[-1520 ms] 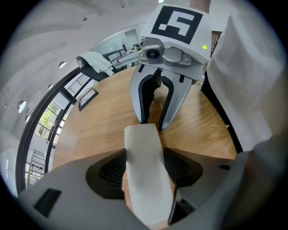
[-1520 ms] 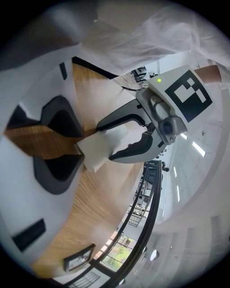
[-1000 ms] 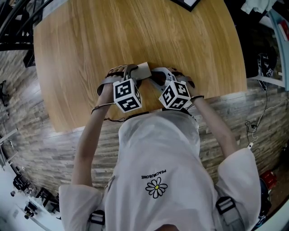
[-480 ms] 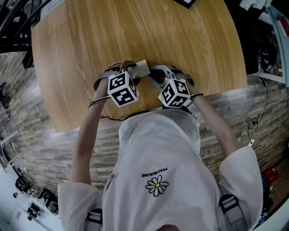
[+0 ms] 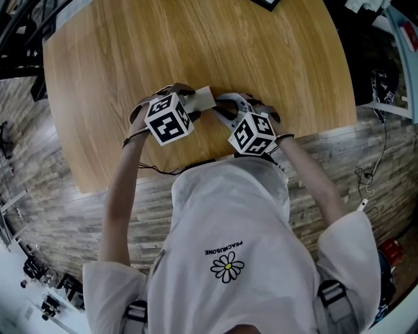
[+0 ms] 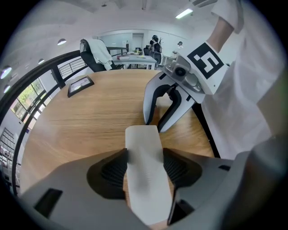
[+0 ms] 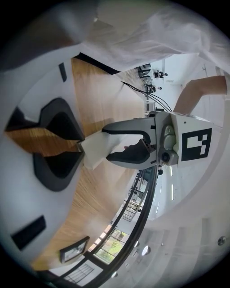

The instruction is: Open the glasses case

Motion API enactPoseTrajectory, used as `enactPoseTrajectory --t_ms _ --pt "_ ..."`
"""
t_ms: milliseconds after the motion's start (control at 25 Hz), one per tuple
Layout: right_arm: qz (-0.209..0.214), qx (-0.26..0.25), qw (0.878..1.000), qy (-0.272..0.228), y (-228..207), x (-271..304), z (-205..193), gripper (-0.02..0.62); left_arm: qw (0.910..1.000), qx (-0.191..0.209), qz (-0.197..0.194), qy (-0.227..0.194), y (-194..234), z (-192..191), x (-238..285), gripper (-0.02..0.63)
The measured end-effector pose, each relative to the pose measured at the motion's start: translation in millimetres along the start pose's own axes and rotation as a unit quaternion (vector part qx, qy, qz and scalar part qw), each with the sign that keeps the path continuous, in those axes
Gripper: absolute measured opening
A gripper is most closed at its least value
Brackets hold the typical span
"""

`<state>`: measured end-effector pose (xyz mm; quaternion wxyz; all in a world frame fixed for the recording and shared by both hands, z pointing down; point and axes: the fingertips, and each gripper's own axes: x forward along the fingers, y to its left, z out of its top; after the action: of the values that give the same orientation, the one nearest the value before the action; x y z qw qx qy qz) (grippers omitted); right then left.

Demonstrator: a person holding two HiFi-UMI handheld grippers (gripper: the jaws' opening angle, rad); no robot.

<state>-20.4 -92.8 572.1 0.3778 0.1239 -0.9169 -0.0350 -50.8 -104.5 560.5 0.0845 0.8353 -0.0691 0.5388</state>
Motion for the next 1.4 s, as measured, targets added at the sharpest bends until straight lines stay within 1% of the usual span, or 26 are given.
enactPoseTrajectory --t_ms 80,160,280,480,520,600,720,840,880,920,960,1040,1080,1240,1400 --pt "0.003 -0.004 1.000 0.008 1.7 2.0 -3.3 0.087 0.9999 -0.006 -0.007 -0.004 0.5 -0.3 -0.1 0.262" --pt "0.004 -0.016 1.000 0.016 4.1 3.9 -8.1 0.078 0.9995 -0.021 -0.022 -0.010 1.7 0.2 -0.8 0.259" --pt "0.001 -0.015 1.000 0.019 4.9 3.3 -9.4 0.078 0.9983 -0.032 -0.047 -0.014 3.2 1.7 -2.6 0.259" --pt "0.011 -0.010 1.000 0.021 5.1 3.9 -8.5 0.080 0.9923 -0.052 -0.111 -0.015 8.6 -0.3 -5.8 0.259" --pt "0.013 -0.010 1.000 0.022 5.1 3.7 -8.6 0.078 0.9917 -0.051 -0.117 -0.013 10.3 0.1 -7.2 0.259" --pt "0.014 -0.012 1.000 0.022 5.5 3.4 -8.8 0.067 0.9924 -0.037 -0.118 -0.007 13.4 1.5 -10.4 0.251" --pt "0.011 -0.013 1.000 0.023 6.2 2.9 -9.7 0.063 0.9945 -0.010 -0.105 0.004 14.2 3.8 -13.2 0.232" --pt "0.010 -0.012 1.000 0.023 6.8 3.6 -9.5 0.060 0.9962 0.013 -0.085 0.004 13.6 8.0 -17.3 0.204" --pt "0.010 -0.012 1.000 0.023 6.6 3.7 -9.6 0.060 0.9967 0.018 -0.079 0.004 13.9 9.3 -20.2 0.183" --pt "0.010 -0.012 1.000 0.023 6.2 3.4 -9.9 0.058 0.9973 0.023 -0.069 0.005 15.4 10.5 -23.7 0.137" --pt "0.010 -0.012 1.000 0.023 5.8 3.0 -10.3 0.058 0.9981 0.030 -0.054 0.005 19.0 11.4 -27.5 0.095" --pt "0.009 -0.016 1.000 0.024 5.8 2.5 -10.9 0.057 0.9987 0.049 -0.010 0.010 31.0 10.8 -33.5 0.046" --pt "0.008 -0.020 0.999 0.025 6.2 2.8 -10.9 0.052 0.9983 0.057 0.006 0.014 36.4 9.4 -34.6 0.038" --pt "0.000 -0.026 0.999 0.026 8.7 5.1 -9.4 0.044 0.9973 0.062 0.032 0.024 47.0 5.3 -34.8 0.032" --pt "-0.006 -0.024 0.999 0.029 9.1 4.3 -9.8 0.041 0.9946 0.072 0.070 0.028 61.1 4.2 -34.0 0.029"
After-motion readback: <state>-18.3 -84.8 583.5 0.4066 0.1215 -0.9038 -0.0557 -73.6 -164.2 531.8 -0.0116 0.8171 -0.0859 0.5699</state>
